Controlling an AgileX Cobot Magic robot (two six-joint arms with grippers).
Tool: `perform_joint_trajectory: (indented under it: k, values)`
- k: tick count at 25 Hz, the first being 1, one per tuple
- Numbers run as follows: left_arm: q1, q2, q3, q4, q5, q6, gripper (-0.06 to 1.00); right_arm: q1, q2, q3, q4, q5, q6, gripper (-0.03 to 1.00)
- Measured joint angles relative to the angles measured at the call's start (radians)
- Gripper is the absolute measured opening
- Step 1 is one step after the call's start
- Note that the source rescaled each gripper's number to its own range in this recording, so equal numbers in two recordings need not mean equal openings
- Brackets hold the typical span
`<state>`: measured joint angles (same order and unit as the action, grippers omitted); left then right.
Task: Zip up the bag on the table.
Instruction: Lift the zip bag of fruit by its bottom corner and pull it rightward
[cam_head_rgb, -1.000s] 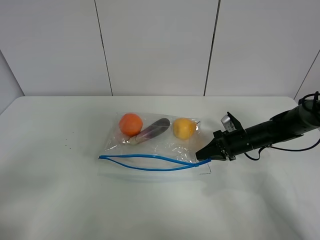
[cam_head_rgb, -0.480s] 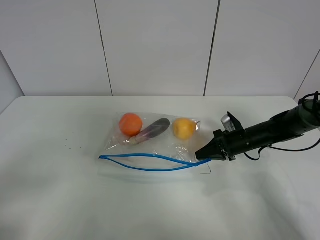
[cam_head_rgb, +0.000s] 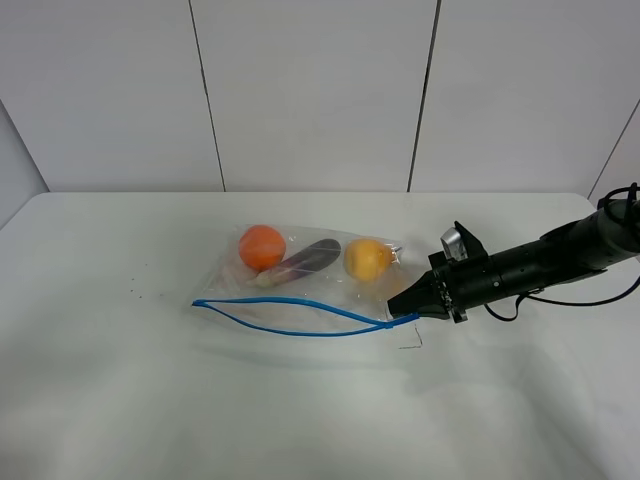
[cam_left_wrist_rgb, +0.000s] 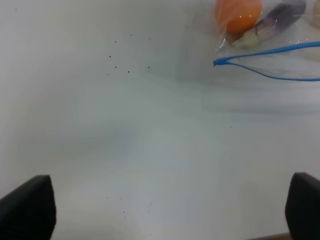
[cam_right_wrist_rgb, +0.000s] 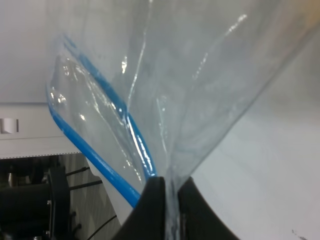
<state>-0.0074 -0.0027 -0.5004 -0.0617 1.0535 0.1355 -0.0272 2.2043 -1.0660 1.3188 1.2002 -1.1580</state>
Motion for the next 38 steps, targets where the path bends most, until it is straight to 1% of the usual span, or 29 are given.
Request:
perform_joint_trajectory:
  k: [3, 4, 7, 10, 13, 14, 16, 20, 23, 25, 28, 30, 33, 36, 38]
  values:
    - [0.0, 0.0, -0.002, -0.021, -0.007, 0.0, 1.0, 0.0, 0.0, 0.0, 0.0, 0.0, 0.004, 0.0]
    - [0.0, 0.013, -0.007, -0.044, -0.012, -0.001, 1.0, 0.0, 0.0, 0.0, 0.0, 0.0, 0.006, 0.0]
    - [0.0, 0.115, -0.025, -0.159, -0.071, 0.018, 1.0, 0.0, 0.0, 0.0, 0.0, 0.001, 0.007, 0.0]
    - [0.0, 0.272, -0.036, -0.294, -0.159, 0.122, 1.0, 0.0, 0.0, 0.0, 0.0, 0.001, 0.012, 0.0]
    - [0.0, 0.45, -0.057, -0.451, -0.249, 0.281, 1.0, 0.0, 0.0, 0.0, 0.001, 0.001, 0.015, 0.0]
    - [0.0, 0.514, -0.07, -0.482, -0.274, 0.323, 1.0, 0.0, 0.0, 0.0, 0.001, 0.001, 0.017, 0.0]
    - [0.0, 0.627, -0.101, -0.515, -0.314, 0.415, 1.0, 0.0, 0.0, 0.0, 0.002, 0.001, 0.023, 0.0]
    - [-0.004, 0.802, -0.169, -0.521, -0.405, 0.568, 0.99, 0.0, 0.0, 0.0, 0.003, 0.002, 0.031, 0.0]
    - [-0.055, 0.878, -0.197, -0.518, -0.486, 0.649, 0.99, 0.0, 0.0, 0.0, 0.003, 0.002, 0.034, 0.0]
    - [-0.135, 0.908, -0.202, -0.489, -0.556, 0.674, 0.99, 0.0, 0.0, 0.0, 0.003, 0.002, 0.034, 0.0]
    - [-0.29, 0.958, -0.202, -0.389, -0.668, 0.675, 0.99, 0.0, 0.0, -0.002, 0.005, 0.003, 0.041, 0.0]
    - [-0.397, 1.01, -0.202, -0.274, -0.747, 0.635, 0.99, 0.0, 0.0, -0.011, 0.006, 0.005, 0.056, 0.0]
    - [-0.549, 1.118, -0.203, -0.077, -0.847, 0.531, 0.99, 0.0, 0.0, -0.035, 0.007, 0.006, 0.086, 0.0]
    - [-0.651, 1.243, -0.203, 0.127, -0.921, 0.396, 0.99, 0.0, 0.001, -0.056, 0.009, 0.006, 0.117, 0.0]
    - [-0.692, 1.322, -0.205, 0.254, -0.958, 0.297, 0.99, 0.0, 0.001, -0.061, 0.01, 0.006, 0.131, 0.0]
